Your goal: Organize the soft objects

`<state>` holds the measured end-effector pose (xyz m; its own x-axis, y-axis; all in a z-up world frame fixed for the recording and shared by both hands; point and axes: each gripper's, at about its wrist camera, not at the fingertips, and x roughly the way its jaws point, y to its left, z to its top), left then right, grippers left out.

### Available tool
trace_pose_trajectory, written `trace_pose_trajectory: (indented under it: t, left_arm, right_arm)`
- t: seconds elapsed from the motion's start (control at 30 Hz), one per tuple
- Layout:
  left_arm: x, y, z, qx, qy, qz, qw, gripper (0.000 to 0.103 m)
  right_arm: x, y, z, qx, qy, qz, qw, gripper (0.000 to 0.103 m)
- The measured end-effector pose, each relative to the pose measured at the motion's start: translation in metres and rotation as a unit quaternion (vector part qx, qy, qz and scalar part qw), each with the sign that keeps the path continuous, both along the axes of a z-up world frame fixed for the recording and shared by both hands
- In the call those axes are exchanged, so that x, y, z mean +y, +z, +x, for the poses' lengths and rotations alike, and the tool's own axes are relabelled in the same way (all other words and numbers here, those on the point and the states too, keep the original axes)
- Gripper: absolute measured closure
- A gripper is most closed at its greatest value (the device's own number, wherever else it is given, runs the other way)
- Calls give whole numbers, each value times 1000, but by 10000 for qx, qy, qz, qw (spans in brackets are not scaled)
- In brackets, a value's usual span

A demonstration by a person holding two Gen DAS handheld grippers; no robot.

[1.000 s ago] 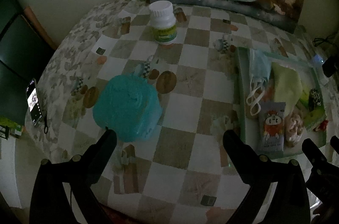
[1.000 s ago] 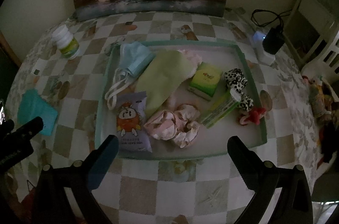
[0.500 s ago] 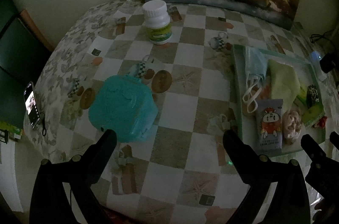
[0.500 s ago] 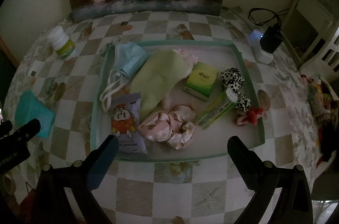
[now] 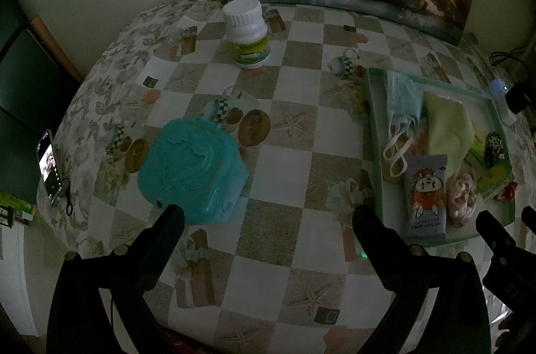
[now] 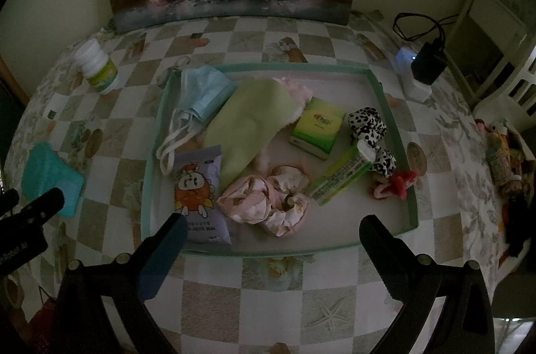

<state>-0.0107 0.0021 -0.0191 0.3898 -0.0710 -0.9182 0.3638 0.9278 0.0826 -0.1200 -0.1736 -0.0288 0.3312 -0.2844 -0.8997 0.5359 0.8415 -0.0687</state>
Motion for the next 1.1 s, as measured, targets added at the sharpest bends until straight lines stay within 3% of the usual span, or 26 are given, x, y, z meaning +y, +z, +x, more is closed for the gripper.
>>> trace_pose_trajectory:
  t: [1.1]
  left_arm:
    - [2,1,-2,-38,-9,-73,10000,3]
  right_arm:
    - [-1,-2,-1,12,-15,-10,10000,0]
